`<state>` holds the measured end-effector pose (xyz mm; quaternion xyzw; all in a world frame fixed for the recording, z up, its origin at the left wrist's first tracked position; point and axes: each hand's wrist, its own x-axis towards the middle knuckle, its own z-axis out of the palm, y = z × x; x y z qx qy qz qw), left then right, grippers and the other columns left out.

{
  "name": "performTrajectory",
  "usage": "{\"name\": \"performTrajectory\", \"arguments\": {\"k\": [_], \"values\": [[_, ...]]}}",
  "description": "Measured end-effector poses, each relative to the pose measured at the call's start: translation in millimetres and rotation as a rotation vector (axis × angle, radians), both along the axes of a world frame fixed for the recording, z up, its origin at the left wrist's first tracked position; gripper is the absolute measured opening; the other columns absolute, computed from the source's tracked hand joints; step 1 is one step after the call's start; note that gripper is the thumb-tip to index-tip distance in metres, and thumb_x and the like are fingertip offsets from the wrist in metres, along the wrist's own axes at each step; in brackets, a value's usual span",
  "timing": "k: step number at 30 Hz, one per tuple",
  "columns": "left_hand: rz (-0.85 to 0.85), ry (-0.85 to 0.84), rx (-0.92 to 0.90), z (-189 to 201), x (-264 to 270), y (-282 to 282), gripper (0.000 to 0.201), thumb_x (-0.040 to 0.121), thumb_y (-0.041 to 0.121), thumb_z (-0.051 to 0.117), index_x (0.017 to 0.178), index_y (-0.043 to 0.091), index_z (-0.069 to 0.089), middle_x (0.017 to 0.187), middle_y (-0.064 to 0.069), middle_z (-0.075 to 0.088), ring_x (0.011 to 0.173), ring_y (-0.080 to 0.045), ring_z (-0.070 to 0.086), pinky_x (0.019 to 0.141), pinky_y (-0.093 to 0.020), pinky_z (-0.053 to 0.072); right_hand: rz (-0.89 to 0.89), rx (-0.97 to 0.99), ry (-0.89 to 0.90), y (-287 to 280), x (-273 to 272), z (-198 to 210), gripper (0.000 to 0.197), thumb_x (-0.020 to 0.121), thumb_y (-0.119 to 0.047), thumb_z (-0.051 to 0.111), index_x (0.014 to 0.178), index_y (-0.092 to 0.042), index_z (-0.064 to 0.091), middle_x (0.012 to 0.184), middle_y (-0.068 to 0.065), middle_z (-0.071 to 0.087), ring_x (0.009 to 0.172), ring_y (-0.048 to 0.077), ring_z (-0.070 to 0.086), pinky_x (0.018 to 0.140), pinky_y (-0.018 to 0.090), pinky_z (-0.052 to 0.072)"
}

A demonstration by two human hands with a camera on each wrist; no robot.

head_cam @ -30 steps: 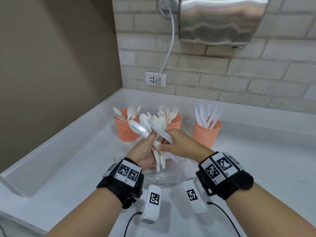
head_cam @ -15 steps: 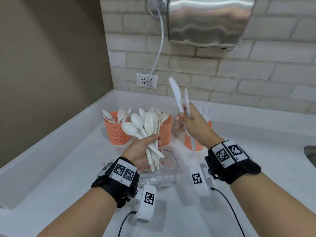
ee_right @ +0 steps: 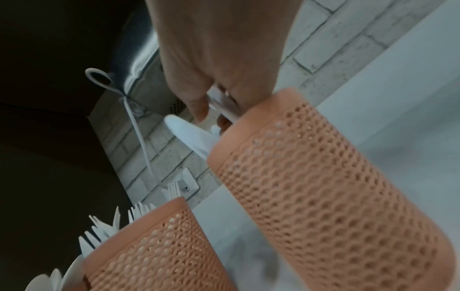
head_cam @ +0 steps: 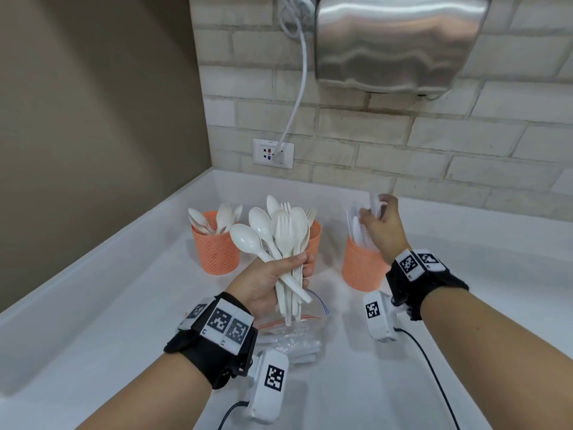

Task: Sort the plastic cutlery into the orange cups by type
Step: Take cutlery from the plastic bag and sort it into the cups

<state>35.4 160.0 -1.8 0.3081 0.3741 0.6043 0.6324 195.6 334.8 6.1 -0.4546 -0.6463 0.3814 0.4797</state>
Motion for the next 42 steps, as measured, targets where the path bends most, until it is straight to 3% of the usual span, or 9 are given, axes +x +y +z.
{"name": "performTrajectory", "arguments": {"k": [4, 8, 13, 17, 20, 23, 29, 36, 42], "values": [[-0.031, 0.024, 0.016, 3.0, -1.1, 0.2, 0.009, 0.081, 0.012, 0.059, 0.084, 0.01, 0.067, 0.075, -0.003, 0.063, 0.061, -0.011, 0.059, 0.058, -0.025, 0.052, -0.03, -0.033, -0.063, 5.9, -0.4, -5.8, 0.034, 0.093, -0.01, 0.047, 0.125, -0.007, 0.041, 0.08, -0.004, 0.039, 0.069, 0.01, 0.044, 0.064, 0.02, 0.038], [-0.027, 0.025, 0.038, 2.6, -0.5, 1.4, 0.02, 0.079, 0.014, 0.06, 0.098, 0.008, 0.058, 0.067, -0.001, 0.059, 0.054, -0.01, 0.052, 0.055, -0.023, 0.049, -0.067, 0.108, -0.092, -1.2, -0.8, 1.4, 0.042, 0.089, -0.023, 0.059, 0.126, -0.008, 0.044, 0.112, 0.004, 0.041, 0.11, 0.023, 0.046, 0.098, 0.036, 0.04], [0.063, 0.108, 0.022, 0.8, 3.0, 2.6, 0.007, 0.087, 0.009, 0.056, 0.09, 0.007, 0.063, 0.074, -0.004, 0.063, 0.058, -0.01, 0.059, 0.058, -0.025, 0.052, -0.052, 0.508, -0.06, -43.1, -14.0, 29.1, 0.039, 0.082, -0.028, 0.061, 0.115, -0.01, 0.052, 0.108, 0.001, 0.046, 0.1, 0.015, 0.048, 0.087, 0.019, 0.036], [0.212, 0.348, 0.059, 5.0, 11.9, 3.9, 0.014, 0.087, -0.003, 0.056, 0.089, 0.01, 0.061, 0.069, -0.007, 0.058, 0.059, -0.016, 0.051, 0.054, -0.024, 0.044, 0.355, 0.189, -0.162, -96.3, -39.0, 40.2, 0.056, 0.073, -0.036, 0.076, 0.119, -0.019, 0.049, 0.104, 0.005, 0.05, 0.083, 0.012, 0.05, 0.074, 0.017, 0.045], [0.283, 0.581, 0.089, 3.8, 20.0, 6.5, 0.016, 0.085, -0.009, 0.053, 0.092, 0.003, 0.06, 0.07, -0.003, 0.059, 0.066, -0.013, 0.057, 0.053, -0.012, 0.045, 0.388, 0.087, -0.4, -117.5, -53.5, 36.6, 0.102, 0.065, -0.046, 0.079, 0.145, -0.022, 0.021, 0.132, 0.006, 0.04, 0.119, 0.018, 0.045, 0.1, 0.033, 0.041], [0.389, 0.665, 0.08, -3.4, 20.4, 6.5, 0.048, 0.071, -0.004, 0.071, 0.114, 0.008, 0.052, 0.094, 0.003, 0.067, 0.094, -0.013, 0.066, 0.069, -0.019, 0.054, 0.352, 0.036, -0.342, -116.8, -62.1, 29.6, 0.095, 0.074, -0.038, 0.075, 0.147, -0.018, 0.018, 0.141, 0.009, 0.038, 0.132, 0.022, 0.037, 0.106, 0.03, 0.033], [0.398, 0.679, 0.07, -2.2, 11.6, 2.2, 0.082, 0.046, 0.027, 0.081, 0.12, 0.015, 0.048, 0.105, -0.005, 0.069, 0.098, -0.017, 0.068, 0.085, -0.043, 0.056, 0.529, -0.183, -0.003, -117.1, -60.0, 15.8, 0.04, 0.093, -0.021, 0.053, 0.131, -0.014, 0.043, 0.113, 0.002, 0.062, 0.102, 0.011, 0.062, 0.091, 0.024, 0.049], [0.259, 0.499, 0.161, 4.3, 10.6, -3.6, 0.081, 0.063, -0.003, 0.076, 0.133, 0.017, 0.04, 0.118, -0.008, 0.064, 0.108, -0.018, 0.064, 0.09, -0.038, 0.054, 0.601, -0.406, 0.24, -111.1, -54.9, 12.2, 0.033, 0.097, -0.022, 0.046, 0.126, -0.011, 0.055, 0.116, 0.009, 0.067, 0.11, 0.02, 0.064, 0.089, 0.028, 0.054], [0.152, 0.335, 0.118, 8.2, 6.1, -5.3, 0.033, 0.078, -0.015, 0.055, 0.1, 0.009, 0.059, 0.076, -0.011, 0.061, 0.061, -0.017, 0.062, 0.056, -0.024, 0.053, 0.59, -0.315, 0.07, -112.2, -55.8, 22.7, 0.038, 0.097, -0.042, 0.04, 0.12, -0.016, 0.054, 0.085, 0.003, 0.065, 0.057, 0.008, 0.059, 0.053, 0.024, 0.046]]}}
